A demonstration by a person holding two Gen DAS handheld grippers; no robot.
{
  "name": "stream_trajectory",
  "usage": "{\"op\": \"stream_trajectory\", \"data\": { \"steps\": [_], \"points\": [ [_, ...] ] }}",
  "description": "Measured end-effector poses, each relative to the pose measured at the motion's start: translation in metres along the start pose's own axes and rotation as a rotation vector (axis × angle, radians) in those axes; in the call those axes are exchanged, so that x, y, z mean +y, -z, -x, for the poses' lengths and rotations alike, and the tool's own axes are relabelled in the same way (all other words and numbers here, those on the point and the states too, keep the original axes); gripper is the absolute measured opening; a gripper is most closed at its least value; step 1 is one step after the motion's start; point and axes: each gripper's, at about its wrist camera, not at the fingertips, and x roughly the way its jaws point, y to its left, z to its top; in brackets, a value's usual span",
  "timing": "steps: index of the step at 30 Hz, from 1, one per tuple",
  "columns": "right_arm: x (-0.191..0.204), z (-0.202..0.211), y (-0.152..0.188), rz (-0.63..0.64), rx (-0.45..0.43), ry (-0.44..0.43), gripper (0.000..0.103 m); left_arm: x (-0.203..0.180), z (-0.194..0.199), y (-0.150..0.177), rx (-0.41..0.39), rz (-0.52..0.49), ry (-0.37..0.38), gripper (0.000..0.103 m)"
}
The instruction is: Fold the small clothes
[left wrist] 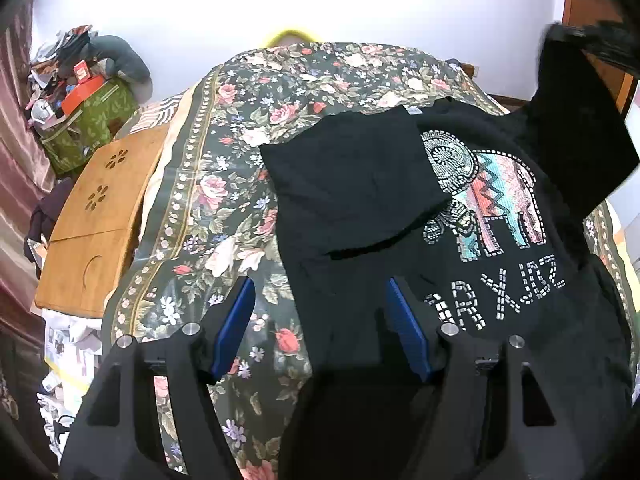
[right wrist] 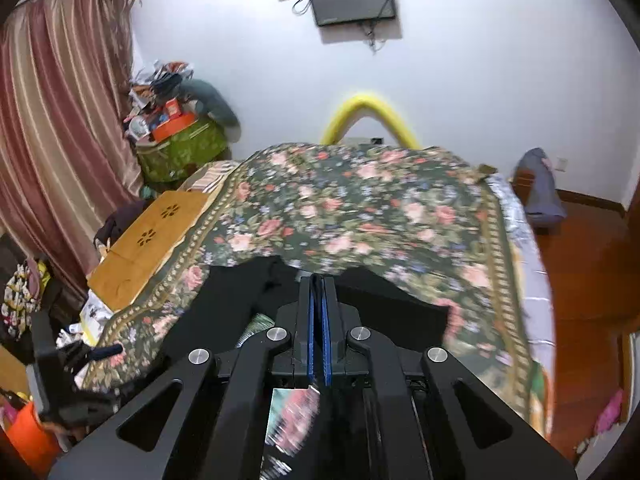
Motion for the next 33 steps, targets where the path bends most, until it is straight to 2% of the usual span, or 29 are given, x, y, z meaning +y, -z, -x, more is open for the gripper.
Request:
{"op": "stream_trajectory", "data": {
  "steps": [6,9,10,14,19,23,29,33],
  "points": [
    [0.026,-0.074,0.000,-0.037,0.118,-0.080,0.005,0.018,-0.003,-0.003,-0.002,0.042,0.000,0.067],
    [0.035,-0.086,0.003,-0.058,0.182,-0.116,0.007,0.025,-0.006,-0.004,0.007,0.071,0.004,0.067],
    [0.038,-0.086,0.003,-0.056,0.200,-0.120,0.007,0.027,-0.007,-0.004,0.010,0.078,0.006,0.067],
    [0.035,-0.062,0.000,-0.054,0.168,-0.144,0.025,0.027,-0.010,-0.004,0.018,0.095,0.008,0.067],
    [0.018,-0.022,-0.001,-0.001,0.107,-0.062,0.033,0.018,-0.010,-0.003,0.020,0.083,0.002,0.067],
    [0.000,-0.013,0.016,0.017,0.122,-0.016,0.045,0.009,-0.007,-0.004,0.020,0.067,0.002,0.067],
    [-0.030,-0.036,0.065,-0.078,0.209,-0.014,0.045,0.003,-0.003,-0.001,0.026,0.055,-0.004,0.067],
    [-0.034,-0.049,0.087,-0.113,0.250,-0.049,0.045,0.002,-0.002,0.000,0.026,0.050,-0.015,0.067]
  ]
}}
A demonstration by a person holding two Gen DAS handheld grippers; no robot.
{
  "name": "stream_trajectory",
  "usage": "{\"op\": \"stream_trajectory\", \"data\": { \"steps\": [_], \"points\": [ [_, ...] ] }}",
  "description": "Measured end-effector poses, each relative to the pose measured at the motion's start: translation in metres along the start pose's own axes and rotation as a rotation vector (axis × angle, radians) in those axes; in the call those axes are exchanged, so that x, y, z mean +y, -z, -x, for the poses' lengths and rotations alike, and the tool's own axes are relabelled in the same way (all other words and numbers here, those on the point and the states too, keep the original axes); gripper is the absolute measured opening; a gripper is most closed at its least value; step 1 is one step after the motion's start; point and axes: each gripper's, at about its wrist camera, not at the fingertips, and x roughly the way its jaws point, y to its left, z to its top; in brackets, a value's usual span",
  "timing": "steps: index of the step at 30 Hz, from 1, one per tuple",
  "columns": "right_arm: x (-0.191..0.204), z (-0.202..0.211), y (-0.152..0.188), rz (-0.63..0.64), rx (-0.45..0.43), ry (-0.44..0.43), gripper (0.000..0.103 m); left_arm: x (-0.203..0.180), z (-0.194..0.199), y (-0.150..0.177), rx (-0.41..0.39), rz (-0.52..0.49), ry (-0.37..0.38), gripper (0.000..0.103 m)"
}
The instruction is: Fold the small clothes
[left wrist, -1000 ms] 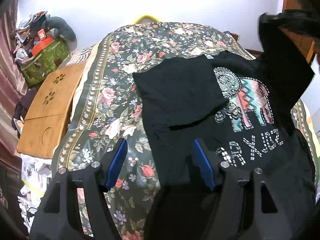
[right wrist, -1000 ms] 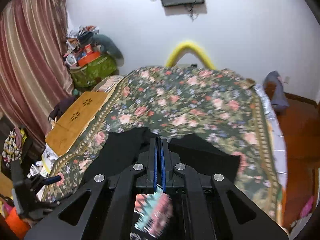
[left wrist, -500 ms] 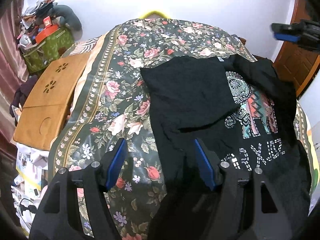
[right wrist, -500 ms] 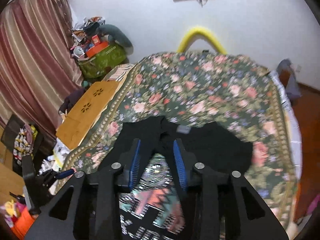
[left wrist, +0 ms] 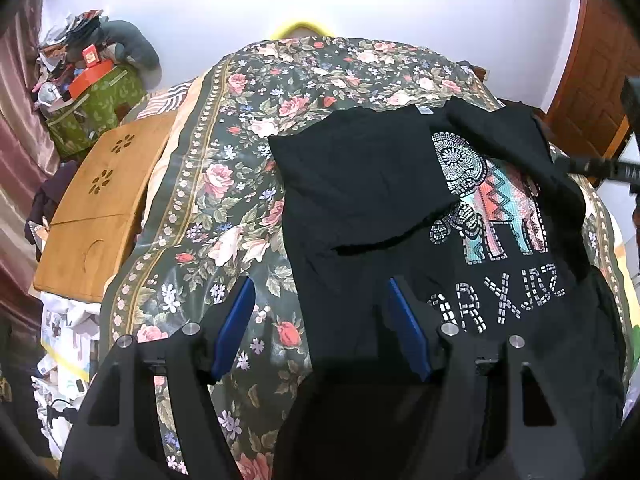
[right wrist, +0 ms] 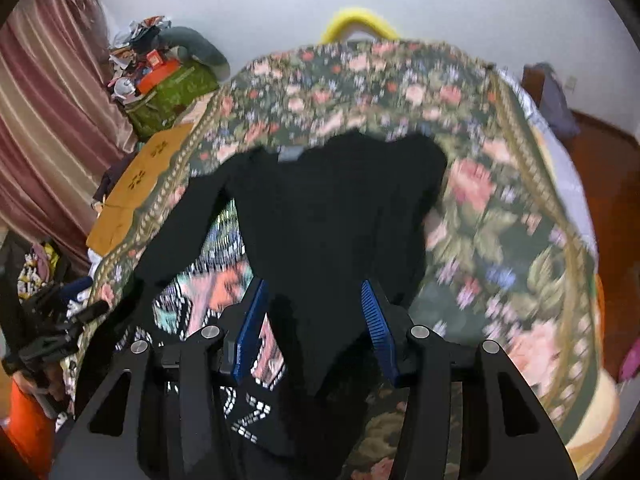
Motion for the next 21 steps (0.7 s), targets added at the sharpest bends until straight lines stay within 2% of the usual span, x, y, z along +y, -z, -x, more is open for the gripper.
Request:
{"op": "stream_trajectory", "data": {
  "steps": [2,4,6,7,12,16,19,20,21],
  "points": [
    [0.003,-0.007,0.007,0.007,0.015,-0.011,0.042,0.001,0.000,0.001,0.004,0.002,-0.003,0.067],
    [0.008,-0.012,0.011,0.024,0.024,-0.004,0.030,0.001,0.000,0.001,0.007,0.004,-0.006,0.067],
    [0.014,-0.013,0.013,0.052,0.009,-0.001,0.010,0.001,0.002,0.002,0.004,0.004,-0.009,0.067],
    [0.019,-0.011,0.014,0.069,-0.005,-0.004,0.007,0.001,0.002,0.002,0.001,0.004,-0.010,0.067],
    [0.050,-0.006,0.011,0.172,-0.066,-0.016,0.007,0.004,0.006,0.001,-0.006,0.007,-0.018,0.067],
    [0.076,-0.017,0.008,0.219,0.008,-0.114,0.007,0.008,0.008,-0.002,-0.007,0.018,-0.024,0.067],
    [0.085,-0.020,0.011,0.265,0.024,-0.098,0.008,0.012,0.008,-0.002,-0.007,0.030,-0.024,0.067],
    [0.083,-0.017,0.012,0.266,0.014,-0.071,0.012,0.013,0.009,-0.002,-0.008,0.033,-0.025,0.067],
    [0.077,-0.013,0.012,0.250,0.000,-0.052,0.021,0.015,0.009,-0.003,-0.010,0.037,-0.027,0.067]
  ]
}}
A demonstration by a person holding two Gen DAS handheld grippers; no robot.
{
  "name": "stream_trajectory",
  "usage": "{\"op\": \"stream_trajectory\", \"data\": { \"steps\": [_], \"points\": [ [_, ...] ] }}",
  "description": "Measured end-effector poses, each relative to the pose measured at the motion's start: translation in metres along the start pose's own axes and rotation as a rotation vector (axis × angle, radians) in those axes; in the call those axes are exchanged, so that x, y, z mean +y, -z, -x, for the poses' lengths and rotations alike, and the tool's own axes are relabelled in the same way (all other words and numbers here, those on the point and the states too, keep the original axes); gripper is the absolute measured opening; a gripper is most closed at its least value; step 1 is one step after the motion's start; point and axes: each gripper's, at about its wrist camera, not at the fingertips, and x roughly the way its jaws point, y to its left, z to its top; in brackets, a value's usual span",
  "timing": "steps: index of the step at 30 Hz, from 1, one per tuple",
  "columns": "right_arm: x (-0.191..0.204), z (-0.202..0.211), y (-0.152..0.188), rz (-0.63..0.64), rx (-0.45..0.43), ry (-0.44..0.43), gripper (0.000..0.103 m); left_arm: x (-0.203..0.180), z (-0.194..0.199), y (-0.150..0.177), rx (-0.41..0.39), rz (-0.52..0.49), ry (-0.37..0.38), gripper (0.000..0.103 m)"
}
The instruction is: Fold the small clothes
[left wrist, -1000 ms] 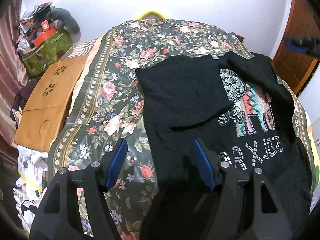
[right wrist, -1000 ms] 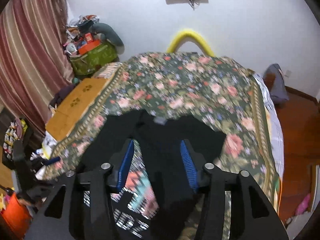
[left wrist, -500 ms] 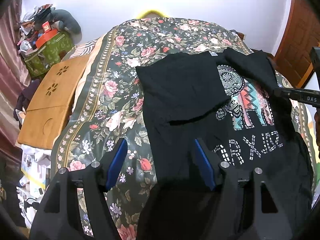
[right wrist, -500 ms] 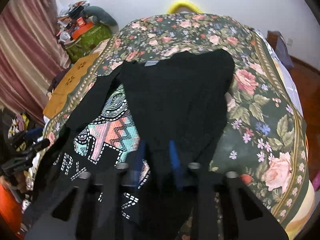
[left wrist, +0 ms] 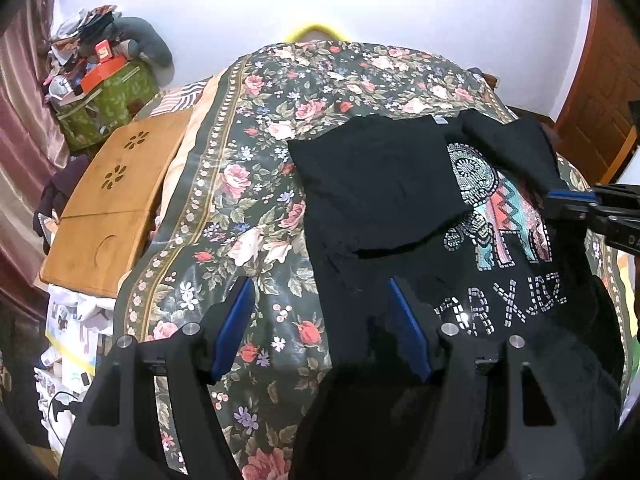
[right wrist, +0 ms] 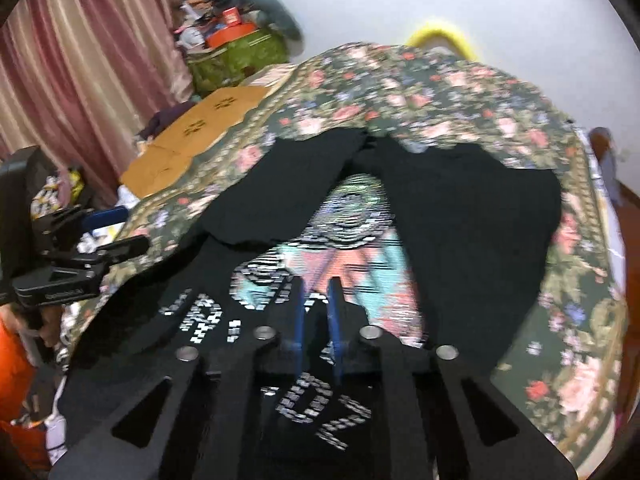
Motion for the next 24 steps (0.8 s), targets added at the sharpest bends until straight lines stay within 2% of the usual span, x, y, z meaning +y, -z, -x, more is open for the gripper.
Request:
{"op": "stream_trajectory", "data": {
  "steps": [1,3,6,9,17,19,21,23,24],
  "points": [
    [-0.007,0.005,0.003,-0.023,-0.015,0.012,0.027,0.001,0.000,0.000,0.000,0.005,-0.001,0.067],
    [-0.023,0.015,0.007,-0.074,-0.045,0.044,0.050,0.004,0.001,0.001,-0.001,0.017,0.009,0.067],
    [-0.054,0.027,0.016,-0.162,-0.066,0.101,0.051,0.005,-0.001,0.002,0.003,0.030,0.037,0.067],
    [-0.075,0.027,0.023,-0.231,-0.053,0.121,0.051,0.000,-0.009,0.002,0.022,0.023,0.046,0.067],
    [-0.092,0.002,0.031,-0.329,-0.053,0.044,0.051,-0.041,-0.037,0.001,0.078,-0.054,0.089,0.067],
    [-0.090,0.000,0.032,-0.324,-0.074,0.053,0.046,-0.052,-0.043,0.004,0.091,-0.087,0.086,0.067],
    [-0.086,0.003,0.032,-0.309,-0.097,0.051,0.022,-0.058,-0.044,0.006,0.077,-0.107,0.062,0.068],
    [-0.081,0.005,0.031,-0.291,-0.109,0.040,0.009,-0.060,-0.044,0.007,0.069,-0.117,0.055,0.068],
    [-0.079,0.006,0.030,-0.274,-0.117,0.056,0.009,-0.059,-0.044,0.008,0.071,-0.114,0.059,0.068]
  ]
}}
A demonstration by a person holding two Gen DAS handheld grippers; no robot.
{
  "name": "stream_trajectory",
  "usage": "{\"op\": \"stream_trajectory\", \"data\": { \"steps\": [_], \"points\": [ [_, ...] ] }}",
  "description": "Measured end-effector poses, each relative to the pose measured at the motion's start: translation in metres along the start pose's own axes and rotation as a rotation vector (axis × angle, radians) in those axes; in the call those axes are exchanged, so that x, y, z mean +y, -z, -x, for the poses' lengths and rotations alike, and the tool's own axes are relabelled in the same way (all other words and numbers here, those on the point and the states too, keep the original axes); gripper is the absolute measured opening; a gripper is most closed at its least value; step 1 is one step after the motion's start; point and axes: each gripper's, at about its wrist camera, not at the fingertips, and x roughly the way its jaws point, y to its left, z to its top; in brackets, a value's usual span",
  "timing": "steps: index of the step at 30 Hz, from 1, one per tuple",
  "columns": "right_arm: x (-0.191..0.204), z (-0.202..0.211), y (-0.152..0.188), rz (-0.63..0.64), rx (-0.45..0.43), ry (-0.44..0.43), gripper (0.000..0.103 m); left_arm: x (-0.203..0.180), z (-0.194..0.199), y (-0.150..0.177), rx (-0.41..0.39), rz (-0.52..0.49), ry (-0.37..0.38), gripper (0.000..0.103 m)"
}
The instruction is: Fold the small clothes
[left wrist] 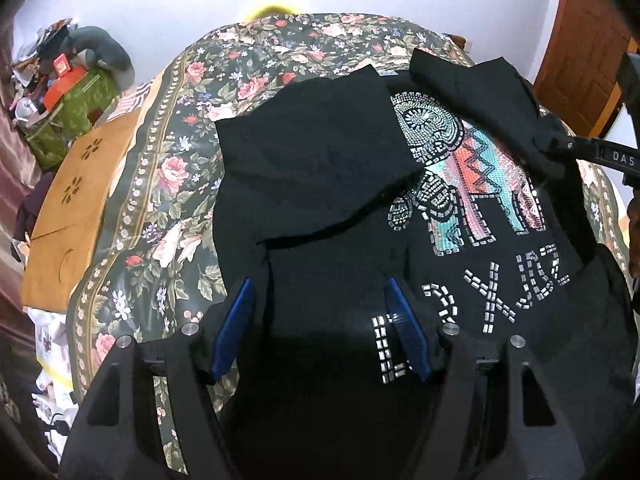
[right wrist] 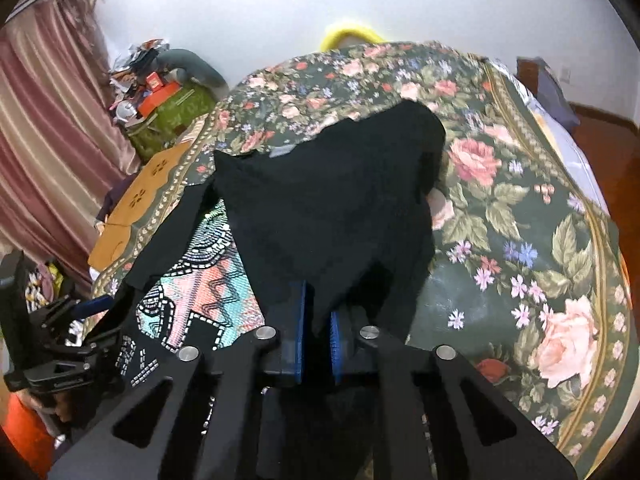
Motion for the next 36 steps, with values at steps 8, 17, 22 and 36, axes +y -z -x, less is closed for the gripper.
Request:
{"op": "stream_trajectory", "data": {
  "steps": [8,17,22,36],
  "points": [
    [0.034,0.018,-0.005,0.115,-0.045,-0.058,0.006,0.014,0.000,0.003,0.008,0.060,0.042,0.069],
    [0.087,-0.014,-0.005,0.241,0.122,-0.150,0.014,0.049,0.024,-0.003,-0.035,0.110,0.004,0.069],
    [0.059,-0.005,-0.016,0.148,0.079,-0.135,0.042,0.082,0.016,-0.025,-0.046,0.164,-0.018,0.069],
    [-0.046,-0.035,-0.034,-0.080,0.058,0.076,0.044,0.090,-0.063,-0.052,0.052,0.251,0.169,0.051]
  ]
}}
